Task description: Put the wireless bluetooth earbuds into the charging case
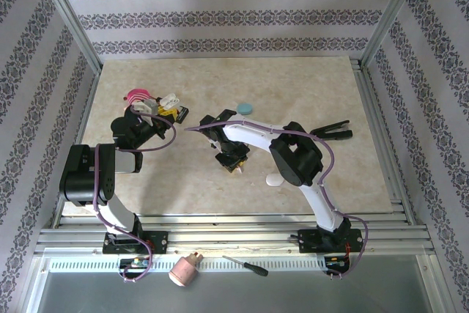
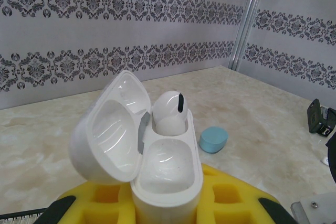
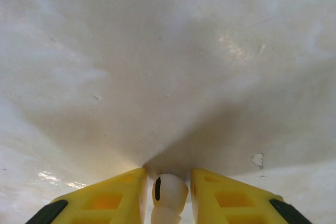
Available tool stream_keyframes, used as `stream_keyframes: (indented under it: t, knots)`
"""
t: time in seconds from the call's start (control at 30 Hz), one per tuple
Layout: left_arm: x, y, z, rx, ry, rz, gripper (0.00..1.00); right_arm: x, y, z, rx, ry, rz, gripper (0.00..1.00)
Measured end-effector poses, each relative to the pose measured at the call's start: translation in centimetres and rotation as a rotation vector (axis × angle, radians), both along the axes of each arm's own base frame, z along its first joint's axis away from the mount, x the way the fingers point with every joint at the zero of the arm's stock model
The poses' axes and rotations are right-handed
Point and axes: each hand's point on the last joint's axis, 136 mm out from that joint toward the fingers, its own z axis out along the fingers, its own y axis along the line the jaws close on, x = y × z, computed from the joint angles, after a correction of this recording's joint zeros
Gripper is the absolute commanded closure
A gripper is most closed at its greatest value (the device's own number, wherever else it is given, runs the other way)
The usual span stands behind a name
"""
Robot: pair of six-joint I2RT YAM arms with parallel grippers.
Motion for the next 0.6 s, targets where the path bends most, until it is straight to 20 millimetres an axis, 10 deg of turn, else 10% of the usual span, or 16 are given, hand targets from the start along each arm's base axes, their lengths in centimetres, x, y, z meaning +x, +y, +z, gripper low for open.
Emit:
stream_keyframes:
  t: [0.6]
  knots:
    - [-0.1,-0.1,-0.1,-0.002,0.003,-0.004,0.97,0.3,-0.2,1.2,0.106,-0.081,-0.020,0.81]
